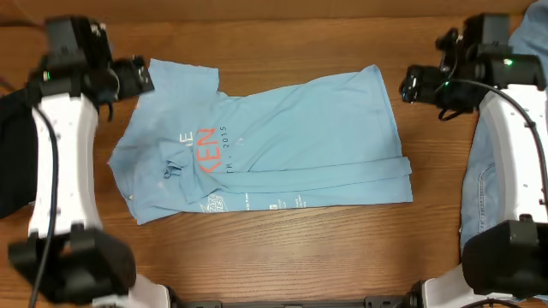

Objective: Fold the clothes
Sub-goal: 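Move both grippers to the shirt's top corners near the collar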

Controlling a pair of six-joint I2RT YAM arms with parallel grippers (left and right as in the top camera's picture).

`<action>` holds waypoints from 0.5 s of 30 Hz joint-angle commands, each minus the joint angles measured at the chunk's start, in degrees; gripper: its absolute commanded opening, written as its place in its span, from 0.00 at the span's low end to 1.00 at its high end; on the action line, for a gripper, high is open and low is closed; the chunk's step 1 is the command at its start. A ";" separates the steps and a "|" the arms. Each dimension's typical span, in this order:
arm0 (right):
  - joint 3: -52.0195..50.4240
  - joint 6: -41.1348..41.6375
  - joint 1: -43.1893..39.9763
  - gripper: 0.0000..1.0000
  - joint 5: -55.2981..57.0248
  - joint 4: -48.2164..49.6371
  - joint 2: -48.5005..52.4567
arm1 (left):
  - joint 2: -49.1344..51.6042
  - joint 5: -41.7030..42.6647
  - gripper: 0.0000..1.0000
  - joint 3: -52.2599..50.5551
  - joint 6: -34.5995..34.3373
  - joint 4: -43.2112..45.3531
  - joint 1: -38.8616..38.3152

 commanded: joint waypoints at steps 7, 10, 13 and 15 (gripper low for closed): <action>1.79 -2.16 -0.37 0.90 -1.79 -3.91 -1.22 | 26.03 3.48 0.93 15.04 8.94 2.99 1.25; 1.79 -2.16 -0.37 0.89 -1.60 -5.20 -1.22 | 30.32 3.54 0.91 15.04 8.46 5.99 2.03; 1.77 -2.14 -0.37 0.88 -1.62 -6.25 -1.22 | 33.44 3.28 0.91 15.04 8.74 8.07 2.16; 1.77 -2.14 -0.37 0.86 -1.62 -6.88 -1.22 | 34.64 3.28 0.91 15.02 8.74 9.66 2.16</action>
